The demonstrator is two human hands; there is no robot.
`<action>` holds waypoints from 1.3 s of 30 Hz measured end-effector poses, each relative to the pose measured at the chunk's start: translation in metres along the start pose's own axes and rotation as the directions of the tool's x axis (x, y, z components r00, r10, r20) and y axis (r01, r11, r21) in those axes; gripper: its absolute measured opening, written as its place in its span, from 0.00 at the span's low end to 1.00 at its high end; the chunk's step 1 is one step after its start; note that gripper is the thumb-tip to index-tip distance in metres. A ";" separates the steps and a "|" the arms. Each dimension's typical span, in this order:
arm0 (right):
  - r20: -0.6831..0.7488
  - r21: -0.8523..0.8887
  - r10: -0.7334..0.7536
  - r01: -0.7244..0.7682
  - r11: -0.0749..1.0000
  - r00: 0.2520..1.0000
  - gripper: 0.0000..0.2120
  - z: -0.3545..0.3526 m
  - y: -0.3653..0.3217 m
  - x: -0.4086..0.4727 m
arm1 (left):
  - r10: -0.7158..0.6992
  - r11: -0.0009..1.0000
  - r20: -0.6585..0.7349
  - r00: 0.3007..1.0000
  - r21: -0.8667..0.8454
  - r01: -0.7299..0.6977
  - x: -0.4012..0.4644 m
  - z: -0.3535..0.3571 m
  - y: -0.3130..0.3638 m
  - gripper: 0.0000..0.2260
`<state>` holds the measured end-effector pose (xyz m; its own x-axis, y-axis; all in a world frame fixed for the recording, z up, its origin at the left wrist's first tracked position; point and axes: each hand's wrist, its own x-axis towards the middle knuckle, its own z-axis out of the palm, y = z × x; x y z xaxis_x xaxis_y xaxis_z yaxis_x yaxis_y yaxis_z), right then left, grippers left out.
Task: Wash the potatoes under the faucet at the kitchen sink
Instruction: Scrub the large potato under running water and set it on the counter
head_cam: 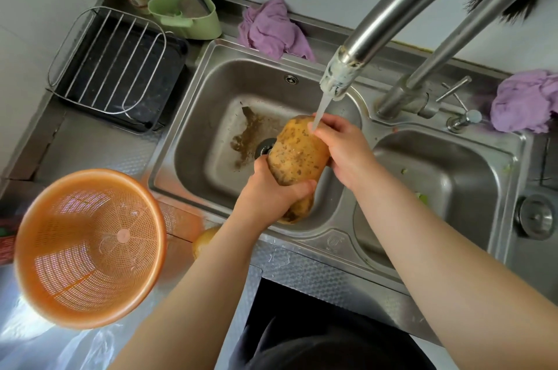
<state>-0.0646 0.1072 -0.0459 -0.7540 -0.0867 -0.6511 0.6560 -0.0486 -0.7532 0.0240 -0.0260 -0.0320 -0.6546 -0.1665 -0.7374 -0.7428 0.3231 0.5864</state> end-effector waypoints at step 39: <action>-0.077 0.084 0.059 -0.052 0.995 0.995 0.04 0.008 -0.023 -0.012 | 0.225 0.797 -0.124 0.967 0.594 -0.109 -0.039 -0.037 0.034 0.50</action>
<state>-0.0708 0.1011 -0.0202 -0.7144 -0.0122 -0.6996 0.6951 -0.1270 -0.7076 0.0188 -0.0428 0.0289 -0.8170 -0.2038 -0.5395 -0.4371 0.8291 0.3486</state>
